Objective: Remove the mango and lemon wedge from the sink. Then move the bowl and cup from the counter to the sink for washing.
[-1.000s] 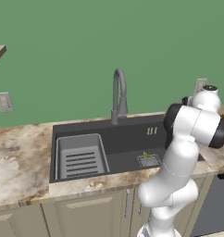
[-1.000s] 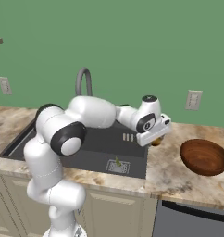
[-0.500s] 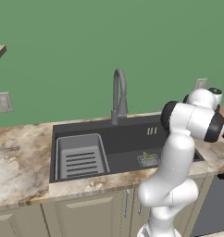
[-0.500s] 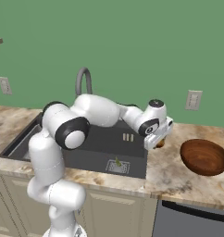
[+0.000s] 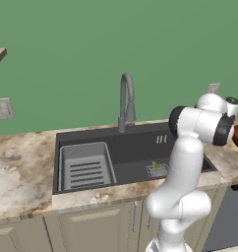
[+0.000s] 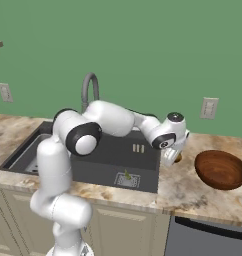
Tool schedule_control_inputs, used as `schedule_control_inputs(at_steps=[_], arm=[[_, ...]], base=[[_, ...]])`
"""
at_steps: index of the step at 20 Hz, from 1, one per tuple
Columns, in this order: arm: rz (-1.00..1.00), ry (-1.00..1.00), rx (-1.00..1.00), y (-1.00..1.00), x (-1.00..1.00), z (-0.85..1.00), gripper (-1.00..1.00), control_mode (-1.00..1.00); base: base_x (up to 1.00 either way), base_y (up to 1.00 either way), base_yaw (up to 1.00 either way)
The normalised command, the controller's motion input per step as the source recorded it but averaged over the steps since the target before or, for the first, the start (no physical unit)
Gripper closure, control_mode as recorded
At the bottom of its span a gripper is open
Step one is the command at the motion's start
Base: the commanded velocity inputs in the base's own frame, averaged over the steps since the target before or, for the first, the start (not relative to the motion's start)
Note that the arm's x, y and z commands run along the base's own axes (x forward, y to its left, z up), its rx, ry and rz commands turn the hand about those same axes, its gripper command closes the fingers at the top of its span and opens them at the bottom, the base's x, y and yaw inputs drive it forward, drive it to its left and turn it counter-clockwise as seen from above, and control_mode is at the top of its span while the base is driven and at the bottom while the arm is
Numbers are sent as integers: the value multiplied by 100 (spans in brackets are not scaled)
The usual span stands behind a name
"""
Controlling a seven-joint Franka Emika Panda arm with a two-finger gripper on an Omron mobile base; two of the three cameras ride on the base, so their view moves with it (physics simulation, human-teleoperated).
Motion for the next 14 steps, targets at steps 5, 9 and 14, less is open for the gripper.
schedule_control_inputs(at_steps=[5, 9, 14], arm=[[8, 2, -3, -9, 5, -17, 100, -100], [6, 4, -4, -4, 7, -15, 100, -100], [5, 7, -3, -3, 7, -13, 100, -100]], base=[[0, 0, 0], [0, 0, 0], [0, 0, 0]])
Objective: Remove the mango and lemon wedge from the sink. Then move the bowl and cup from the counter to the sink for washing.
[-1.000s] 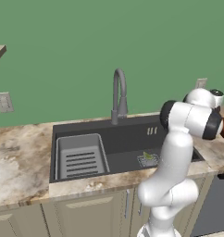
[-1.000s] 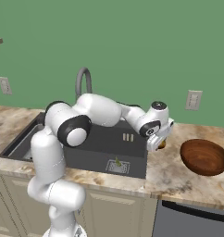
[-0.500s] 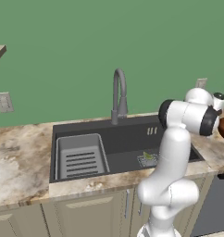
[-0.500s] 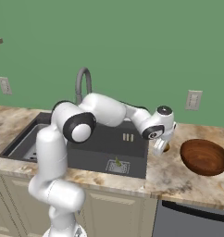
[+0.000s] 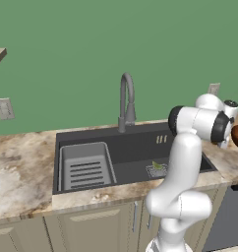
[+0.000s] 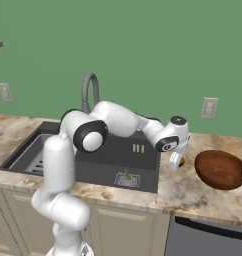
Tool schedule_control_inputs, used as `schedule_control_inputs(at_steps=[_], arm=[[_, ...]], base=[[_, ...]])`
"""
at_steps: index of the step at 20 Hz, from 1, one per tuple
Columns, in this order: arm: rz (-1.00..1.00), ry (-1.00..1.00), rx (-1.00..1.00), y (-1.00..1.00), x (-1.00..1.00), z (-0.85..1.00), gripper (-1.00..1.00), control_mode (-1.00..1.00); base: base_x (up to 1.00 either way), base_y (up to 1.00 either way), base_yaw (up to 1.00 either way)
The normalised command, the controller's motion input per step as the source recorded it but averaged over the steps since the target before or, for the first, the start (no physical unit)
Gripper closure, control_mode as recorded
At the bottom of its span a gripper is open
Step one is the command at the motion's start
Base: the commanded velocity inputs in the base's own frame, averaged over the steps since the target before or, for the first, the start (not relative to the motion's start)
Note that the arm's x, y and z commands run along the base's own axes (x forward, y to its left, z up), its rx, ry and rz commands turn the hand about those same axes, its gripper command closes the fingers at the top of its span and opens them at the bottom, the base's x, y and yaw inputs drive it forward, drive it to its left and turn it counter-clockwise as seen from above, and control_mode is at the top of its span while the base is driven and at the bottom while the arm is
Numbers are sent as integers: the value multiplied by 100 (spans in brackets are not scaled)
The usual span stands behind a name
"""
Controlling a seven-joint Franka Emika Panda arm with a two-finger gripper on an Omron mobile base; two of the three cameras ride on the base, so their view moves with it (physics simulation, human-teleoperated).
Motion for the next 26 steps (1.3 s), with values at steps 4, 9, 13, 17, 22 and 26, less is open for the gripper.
schedule_control_inputs(at_steps=[4, 9, 13, 17, 22, 26], arm=[[5, 11, 0, -3, 6, -15, 100, -100], [6, 11, 0, -3, 7, -15, 100, -100], [5, 10, 0, -3, 7, -14, 100, -100], [5, 6, 0, -2, 5, -14, 100, -100], [5, 2, 0, -6, 1, -17, 100, -100], [3, 1, 0, -8, 0, -20, 100, -100]], base=[[0, 0, 0], [0, 0, 0], [0, 0, 0], [0, 0, 0], [0, 0, 0], [0, 0, 0]])
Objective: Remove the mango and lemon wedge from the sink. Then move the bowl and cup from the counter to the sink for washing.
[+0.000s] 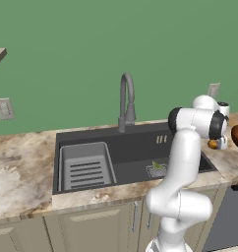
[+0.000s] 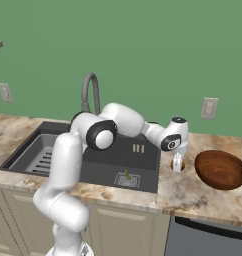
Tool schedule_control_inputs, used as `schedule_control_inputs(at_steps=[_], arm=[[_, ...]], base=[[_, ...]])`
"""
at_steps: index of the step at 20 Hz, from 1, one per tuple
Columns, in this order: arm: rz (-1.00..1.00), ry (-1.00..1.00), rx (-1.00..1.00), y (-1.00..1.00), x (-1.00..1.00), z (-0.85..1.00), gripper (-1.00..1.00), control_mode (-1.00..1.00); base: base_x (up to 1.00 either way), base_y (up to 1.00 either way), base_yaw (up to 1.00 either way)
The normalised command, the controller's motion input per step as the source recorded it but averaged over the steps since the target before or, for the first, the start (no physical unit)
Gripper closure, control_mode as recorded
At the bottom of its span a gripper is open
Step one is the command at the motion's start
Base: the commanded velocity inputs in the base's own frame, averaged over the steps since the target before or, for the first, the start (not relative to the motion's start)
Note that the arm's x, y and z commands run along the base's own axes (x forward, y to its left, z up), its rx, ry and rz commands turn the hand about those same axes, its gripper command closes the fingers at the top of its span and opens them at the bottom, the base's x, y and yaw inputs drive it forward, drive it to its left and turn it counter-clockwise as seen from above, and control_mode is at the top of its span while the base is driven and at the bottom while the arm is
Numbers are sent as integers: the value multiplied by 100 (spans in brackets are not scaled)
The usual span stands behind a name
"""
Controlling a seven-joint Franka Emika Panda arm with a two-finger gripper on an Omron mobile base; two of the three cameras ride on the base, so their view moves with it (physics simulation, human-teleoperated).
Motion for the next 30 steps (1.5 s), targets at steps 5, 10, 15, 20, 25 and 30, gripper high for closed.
schedule_control_inputs(at_steps=[5, 10, 15, 20, 25, 30], arm=[[2, 0, 0, -7, 0, -19, 100, -100], [2, 0, 0, -5, 0, -18, 100, -100], [0, 0, 0, -4, 0, -16, -100, -100], [0, 0, 0, -8, -3, -7, -100, -100], [0, 3, 0, -7, -7, -1, -100, -100], [0, 5, 0, -2, -5, 0, -100, -100]], base=[[0, 0, 0], [0, 0, 0], [0, 0, 0], [0, 0, 0], [0, 0, 0], [0, 0, 0]])
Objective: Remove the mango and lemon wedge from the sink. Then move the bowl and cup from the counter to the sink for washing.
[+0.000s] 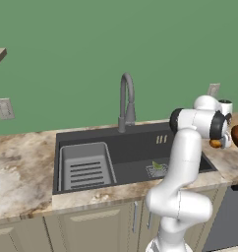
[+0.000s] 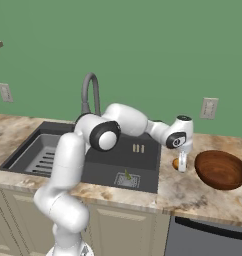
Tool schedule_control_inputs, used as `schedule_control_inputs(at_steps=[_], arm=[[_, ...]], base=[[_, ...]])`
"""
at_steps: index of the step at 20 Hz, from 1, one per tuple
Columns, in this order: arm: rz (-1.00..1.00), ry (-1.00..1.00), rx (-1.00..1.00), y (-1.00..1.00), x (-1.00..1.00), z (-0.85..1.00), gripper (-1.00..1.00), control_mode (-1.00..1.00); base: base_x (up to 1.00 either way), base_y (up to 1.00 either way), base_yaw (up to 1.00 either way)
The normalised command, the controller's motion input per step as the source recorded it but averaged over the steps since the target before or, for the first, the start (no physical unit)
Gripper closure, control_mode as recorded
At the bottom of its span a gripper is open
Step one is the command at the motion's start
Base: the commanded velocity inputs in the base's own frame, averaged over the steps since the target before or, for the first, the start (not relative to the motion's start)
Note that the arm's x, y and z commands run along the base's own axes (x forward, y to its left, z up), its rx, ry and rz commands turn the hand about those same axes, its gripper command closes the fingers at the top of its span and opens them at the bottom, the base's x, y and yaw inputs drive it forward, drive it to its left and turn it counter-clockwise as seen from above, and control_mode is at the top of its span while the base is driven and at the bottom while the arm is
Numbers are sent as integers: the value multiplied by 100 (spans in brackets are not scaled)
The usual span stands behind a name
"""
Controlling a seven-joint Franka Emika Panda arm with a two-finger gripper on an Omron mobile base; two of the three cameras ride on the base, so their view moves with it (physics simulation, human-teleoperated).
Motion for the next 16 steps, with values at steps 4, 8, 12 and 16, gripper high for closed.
schedule_control_inputs(at_steps=[4, 8, 12, 16], arm=[[0, 6, 0, 0, -5, 0, -100, -100], [0, 8, 0, 0, -7, 6, -100, -100], [0, 4, 2, 0, -9, 16, -100, -100], [0, 0, 2, 1, -12, 20, -100, -100]], base=[[0, 0, 0], [0, 0, 0], [0, 0, 0], [0, 0, 0]])
